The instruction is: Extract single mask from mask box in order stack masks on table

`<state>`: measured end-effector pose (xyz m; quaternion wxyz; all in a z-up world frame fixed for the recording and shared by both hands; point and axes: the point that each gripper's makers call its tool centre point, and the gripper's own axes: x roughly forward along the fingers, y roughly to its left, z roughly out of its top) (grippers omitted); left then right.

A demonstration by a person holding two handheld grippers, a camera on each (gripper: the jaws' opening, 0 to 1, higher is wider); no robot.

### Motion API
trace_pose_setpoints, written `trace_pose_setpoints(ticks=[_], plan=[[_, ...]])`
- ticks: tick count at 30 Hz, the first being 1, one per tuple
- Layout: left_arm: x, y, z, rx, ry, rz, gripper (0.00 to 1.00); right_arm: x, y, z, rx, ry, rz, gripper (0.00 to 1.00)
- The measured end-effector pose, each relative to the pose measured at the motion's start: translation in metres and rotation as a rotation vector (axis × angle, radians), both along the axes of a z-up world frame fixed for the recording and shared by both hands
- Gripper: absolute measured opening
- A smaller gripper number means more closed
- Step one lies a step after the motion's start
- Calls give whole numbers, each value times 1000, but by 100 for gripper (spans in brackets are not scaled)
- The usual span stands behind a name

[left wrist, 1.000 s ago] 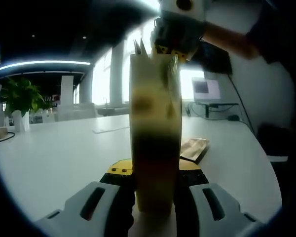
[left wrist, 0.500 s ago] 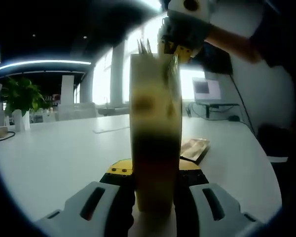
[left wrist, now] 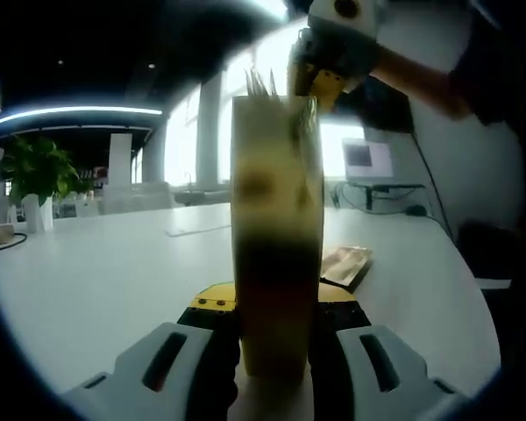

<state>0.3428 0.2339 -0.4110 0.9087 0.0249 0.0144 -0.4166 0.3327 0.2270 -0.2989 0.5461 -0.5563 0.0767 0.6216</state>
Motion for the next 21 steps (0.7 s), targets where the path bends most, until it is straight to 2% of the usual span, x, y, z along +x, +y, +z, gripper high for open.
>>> trace_pose_setpoints(ticks=[8, 14, 21], plan=[[0, 0, 0, -2, 2, 0, 20, -6, -4, 8, 46, -23, -14, 0], [-1, -1, 1, -4, 4, -1, 20, -6, -4, 15, 80, -85, -11, 0], [-1, -1, 1, -2, 4, -1, 20, -5, -5, 29, 113, -118, -22, 0]])
